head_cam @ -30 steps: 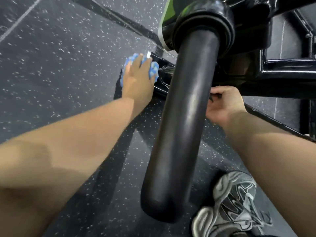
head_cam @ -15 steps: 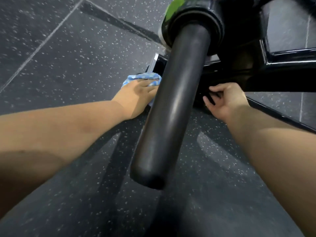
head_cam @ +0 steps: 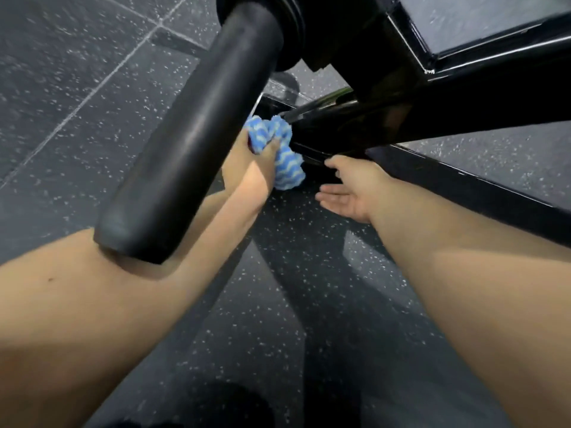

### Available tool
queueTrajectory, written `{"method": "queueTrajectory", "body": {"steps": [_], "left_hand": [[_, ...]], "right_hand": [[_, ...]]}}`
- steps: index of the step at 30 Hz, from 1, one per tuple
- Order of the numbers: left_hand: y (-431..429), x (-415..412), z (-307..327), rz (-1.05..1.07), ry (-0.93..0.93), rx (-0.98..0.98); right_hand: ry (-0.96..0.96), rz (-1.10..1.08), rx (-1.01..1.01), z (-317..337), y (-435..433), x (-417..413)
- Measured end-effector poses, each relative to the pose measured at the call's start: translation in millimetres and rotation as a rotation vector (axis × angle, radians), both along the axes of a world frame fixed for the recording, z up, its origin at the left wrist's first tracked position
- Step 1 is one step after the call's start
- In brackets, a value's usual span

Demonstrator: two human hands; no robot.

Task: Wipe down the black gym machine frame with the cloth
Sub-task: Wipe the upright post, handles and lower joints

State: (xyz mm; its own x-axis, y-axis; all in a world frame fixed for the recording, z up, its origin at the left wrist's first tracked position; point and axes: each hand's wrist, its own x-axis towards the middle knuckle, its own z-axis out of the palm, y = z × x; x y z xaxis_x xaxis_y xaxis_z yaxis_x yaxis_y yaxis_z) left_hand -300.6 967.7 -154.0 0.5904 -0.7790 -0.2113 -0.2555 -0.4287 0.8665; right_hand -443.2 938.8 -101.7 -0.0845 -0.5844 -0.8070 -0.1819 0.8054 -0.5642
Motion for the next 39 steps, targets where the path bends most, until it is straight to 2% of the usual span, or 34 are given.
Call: {"method": "queueTrajectory", "body": {"steps": [3, 9, 13, 15, 19, 21, 23, 26, 28, 31, 34, 35, 37, 39], "left_hand": [[6.5, -17.4, -16.1, 0.028, -0.12, -0.113], [10.6, -48.8, -27.2, -0.193, -0.397, -0.147], [-0.3, -38.6, -19.5, -0.033, -0.423, -0.02], [-2.0, -50.6, -15.3, -0.021, -0.44, 0.019], [8.0, -89.6, -13.7, -0.458, -0.603, -0.084], [7.4, -96.0, -11.4, -0.573, -0.627, -0.107], [5.3, -86.9, -9.5, -0.456, -0.584, -0.085], [3.1, -62.7, -11.6, -0.107, -0.424, 0.015], [-1.0, -64.3, -12.4, -0.047, -0.39, 0.081], [-2.2, -92.4, -12.3, -0.174, -0.372, 0.054], [14.8, -118.9, -15.9, -0.591, -0.205, 0.051], [16.0, -118.6, -12.6, -0.672, -0.133, 0.042], [15.0, -107.6, -8.2, -0.64, 0.025, -0.028], [17.6, -89.4, -5.6, -0.505, 0.046, -0.046]], "right_hand": [[-0.13, 0.026, 0.012, -5.5, 6.1, -13.1], [-0.168, 0.09, -0.026, -2.2, 2.1, -48.0], [-0.143, 0.135, -0.042, -0.4, 1.6, -70.1], [-0.141, 0.099, -0.057, -0.7, 0.7, -80.7], [-0.153, 0.034, -0.071, -2.7, -1.8, -85.2], [-0.155, 0.012, -0.064, -3.1, 0.4, -84.2], [-0.16, -0.005, -0.052, -4.5, 3.1, -86.7], [-0.179, -0.041, -0.031, -4.0, 10.4, -92.8], [-0.207, -0.08, -0.033, -3.5, 12.2, -88.7], [-0.291, -0.135, -0.033, -1.5, 11.9, -75.2], [-0.275, -0.186, -0.027, 1.7, 19.6, -81.2], [-0.286, -0.205, -0.031, 1.2, 20.9, -85.3], [-0.306, -0.22, -0.059, -1.4, 26.8, -88.5], [-0.283, -0.21, -0.102, -7.9, 31.7, -76.2]]}}
